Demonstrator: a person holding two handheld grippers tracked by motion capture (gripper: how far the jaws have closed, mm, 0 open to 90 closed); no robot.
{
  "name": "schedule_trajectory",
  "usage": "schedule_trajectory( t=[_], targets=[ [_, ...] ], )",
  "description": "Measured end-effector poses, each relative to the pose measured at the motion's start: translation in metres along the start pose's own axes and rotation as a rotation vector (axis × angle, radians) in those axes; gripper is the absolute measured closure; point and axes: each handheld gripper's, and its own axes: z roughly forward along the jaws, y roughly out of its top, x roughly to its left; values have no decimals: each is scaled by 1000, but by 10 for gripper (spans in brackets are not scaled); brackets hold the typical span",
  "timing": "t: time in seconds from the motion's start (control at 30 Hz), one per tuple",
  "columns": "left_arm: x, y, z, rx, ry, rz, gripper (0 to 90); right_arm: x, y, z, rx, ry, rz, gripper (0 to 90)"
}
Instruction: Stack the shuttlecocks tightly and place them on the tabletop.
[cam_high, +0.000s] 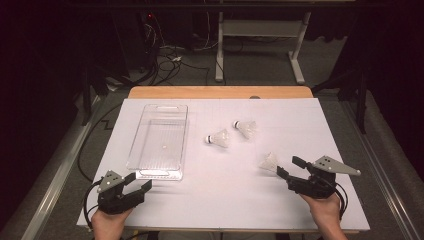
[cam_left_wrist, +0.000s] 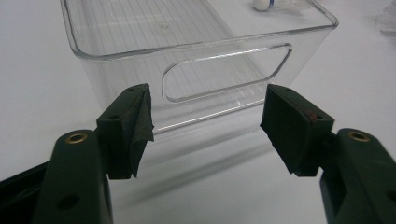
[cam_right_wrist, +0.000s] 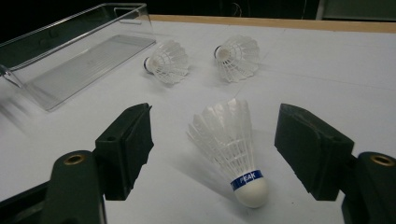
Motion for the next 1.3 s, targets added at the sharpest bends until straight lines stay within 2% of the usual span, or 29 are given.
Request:
schedule_trajectory(
  t=[1.3],
  targets=[
    [-1, -1, -1, -8, 5, 4, 347, 13, 23, 42, 6, 23, -38, 273]
  ],
)
